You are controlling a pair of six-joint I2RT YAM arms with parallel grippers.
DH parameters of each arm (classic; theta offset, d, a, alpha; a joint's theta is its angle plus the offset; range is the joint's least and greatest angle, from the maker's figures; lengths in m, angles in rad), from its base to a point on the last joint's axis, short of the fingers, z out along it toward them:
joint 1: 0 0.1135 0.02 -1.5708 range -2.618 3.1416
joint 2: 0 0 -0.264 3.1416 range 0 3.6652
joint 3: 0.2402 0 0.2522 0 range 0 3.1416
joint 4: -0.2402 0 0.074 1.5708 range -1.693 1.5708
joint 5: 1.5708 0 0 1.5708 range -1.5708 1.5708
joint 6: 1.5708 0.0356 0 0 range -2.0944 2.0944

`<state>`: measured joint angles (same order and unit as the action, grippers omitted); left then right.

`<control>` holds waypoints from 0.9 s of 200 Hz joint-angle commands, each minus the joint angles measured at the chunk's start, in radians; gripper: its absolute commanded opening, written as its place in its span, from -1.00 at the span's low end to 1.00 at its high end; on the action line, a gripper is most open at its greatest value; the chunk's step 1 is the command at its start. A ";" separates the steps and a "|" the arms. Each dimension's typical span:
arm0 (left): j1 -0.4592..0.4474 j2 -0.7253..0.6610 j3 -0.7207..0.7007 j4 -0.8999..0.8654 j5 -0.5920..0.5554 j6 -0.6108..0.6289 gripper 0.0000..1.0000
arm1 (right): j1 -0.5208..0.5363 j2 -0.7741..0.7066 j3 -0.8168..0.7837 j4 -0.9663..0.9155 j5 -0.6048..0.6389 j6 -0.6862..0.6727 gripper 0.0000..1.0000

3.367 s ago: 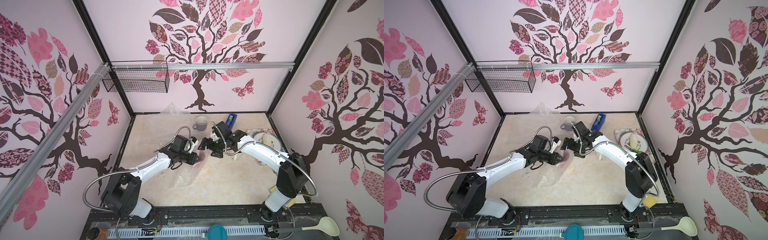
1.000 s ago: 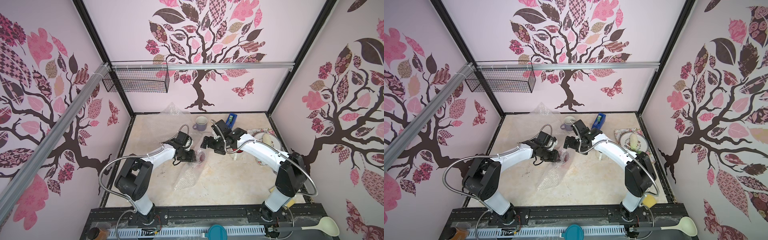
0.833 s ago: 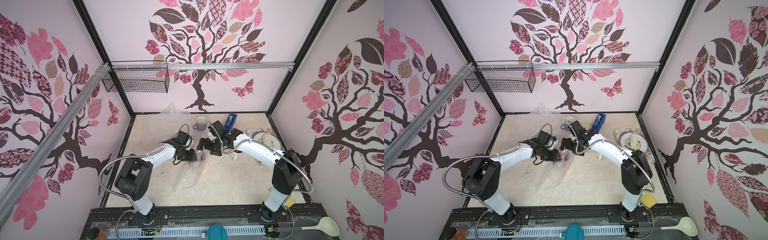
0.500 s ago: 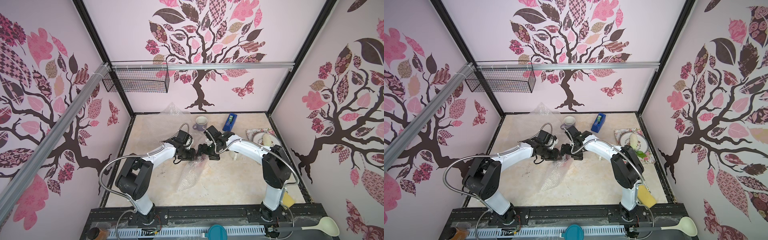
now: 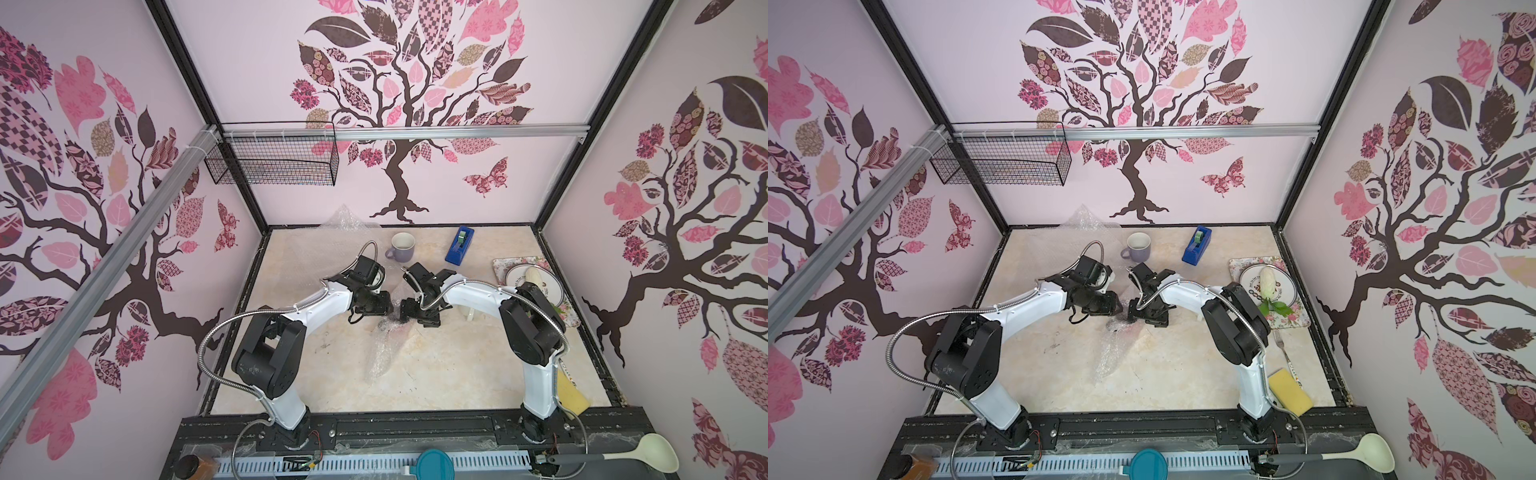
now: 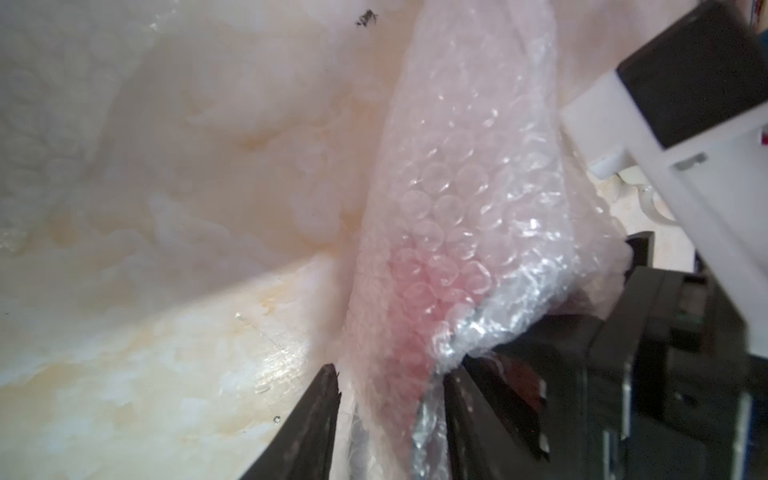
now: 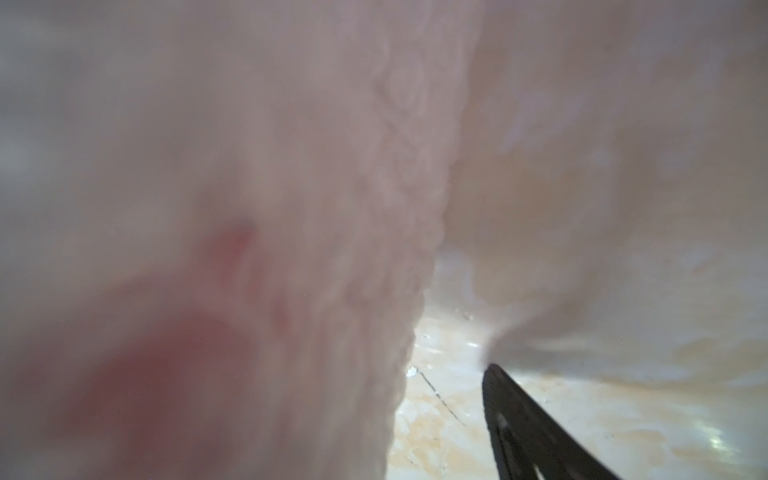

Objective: Wrap mugs in bubble wrap
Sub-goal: Wrap the mug in bubble wrap.

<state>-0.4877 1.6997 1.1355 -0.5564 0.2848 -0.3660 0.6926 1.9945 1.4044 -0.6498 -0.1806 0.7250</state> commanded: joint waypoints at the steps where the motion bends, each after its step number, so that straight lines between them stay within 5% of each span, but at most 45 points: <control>1: 0.017 0.011 0.012 0.003 -0.005 0.000 -0.11 | 0.005 0.020 0.008 -0.039 0.039 0.004 0.67; 62: -0.001 0.076 0.029 0.009 0.050 0.044 -0.11 | -0.044 -0.120 0.046 -0.041 -0.074 -0.003 0.82; 112: -0.002 0.083 0.047 0.006 0.034 0.057 -0.14 | -0.203 -0.284 0.065 -0.057 -0.126 -0.100 0.92; 180: -0.001 0.093 0.060 0.010 0.042 0.071 -0.17 | -0.329 0.145 0.421 -0.024 -0.256 -0.238 0.65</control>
<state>-0.4850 1.7763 1.1561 -0.5381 0.3416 -0.3237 0.3508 1.9694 1.7229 -0.6525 -0.3859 0.5453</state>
